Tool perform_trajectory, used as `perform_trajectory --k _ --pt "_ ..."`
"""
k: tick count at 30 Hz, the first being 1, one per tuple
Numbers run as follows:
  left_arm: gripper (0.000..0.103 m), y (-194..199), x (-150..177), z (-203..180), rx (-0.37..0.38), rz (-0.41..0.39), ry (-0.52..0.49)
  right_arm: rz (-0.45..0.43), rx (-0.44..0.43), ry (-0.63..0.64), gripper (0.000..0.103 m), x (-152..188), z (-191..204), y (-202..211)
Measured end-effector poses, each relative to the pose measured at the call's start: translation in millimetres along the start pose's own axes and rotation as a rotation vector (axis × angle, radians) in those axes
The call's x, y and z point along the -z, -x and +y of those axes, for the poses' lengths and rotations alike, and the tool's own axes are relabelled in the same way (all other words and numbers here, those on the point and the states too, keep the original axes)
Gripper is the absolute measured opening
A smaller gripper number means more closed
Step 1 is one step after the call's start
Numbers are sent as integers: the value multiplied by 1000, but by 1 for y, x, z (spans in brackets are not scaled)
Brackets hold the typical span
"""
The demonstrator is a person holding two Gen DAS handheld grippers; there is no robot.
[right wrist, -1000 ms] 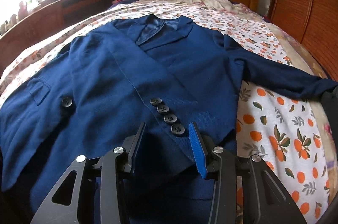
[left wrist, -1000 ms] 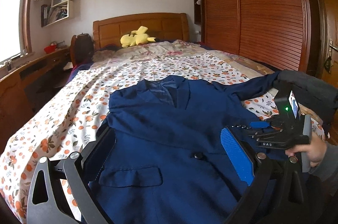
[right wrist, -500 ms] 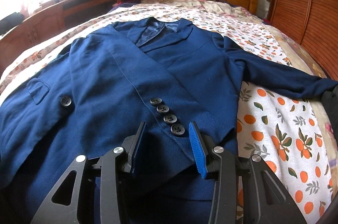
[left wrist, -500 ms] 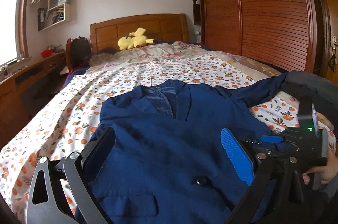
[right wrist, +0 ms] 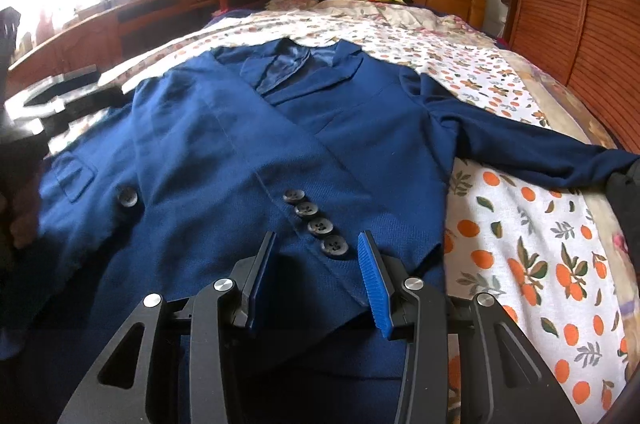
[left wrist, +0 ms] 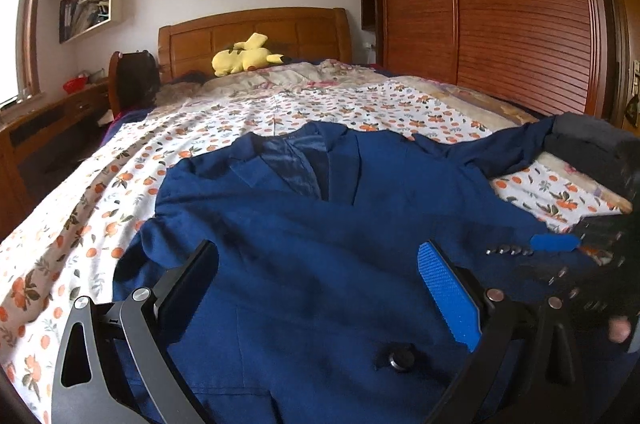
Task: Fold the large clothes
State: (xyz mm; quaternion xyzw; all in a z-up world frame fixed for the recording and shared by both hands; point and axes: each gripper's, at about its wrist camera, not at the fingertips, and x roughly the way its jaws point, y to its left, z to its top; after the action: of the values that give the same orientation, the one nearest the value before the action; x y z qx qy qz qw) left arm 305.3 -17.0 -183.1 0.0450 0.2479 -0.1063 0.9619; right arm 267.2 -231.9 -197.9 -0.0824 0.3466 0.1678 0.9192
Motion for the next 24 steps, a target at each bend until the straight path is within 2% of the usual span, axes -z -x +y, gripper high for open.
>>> perform_trajectory --k 3,11,18,21,24 --pt "100 -4 7 1 9 3 3 -19 0 -26 39 -9 -10 12" --pt "100 10 12 -5 -11 -73 -21 -64 116 -76 39 -43 -70 29" --pt "100 13 12 -9 -10 -88 -35 -53 222 -194 40 -62 -141 9" --pt "100 13 12 -8 -5 -89 -26 -26 266 -251 45 -65 -169 -6" --pt "100 13 13 -7 -3 -88 -23 11 303 -302 45 -64 -195 -23"
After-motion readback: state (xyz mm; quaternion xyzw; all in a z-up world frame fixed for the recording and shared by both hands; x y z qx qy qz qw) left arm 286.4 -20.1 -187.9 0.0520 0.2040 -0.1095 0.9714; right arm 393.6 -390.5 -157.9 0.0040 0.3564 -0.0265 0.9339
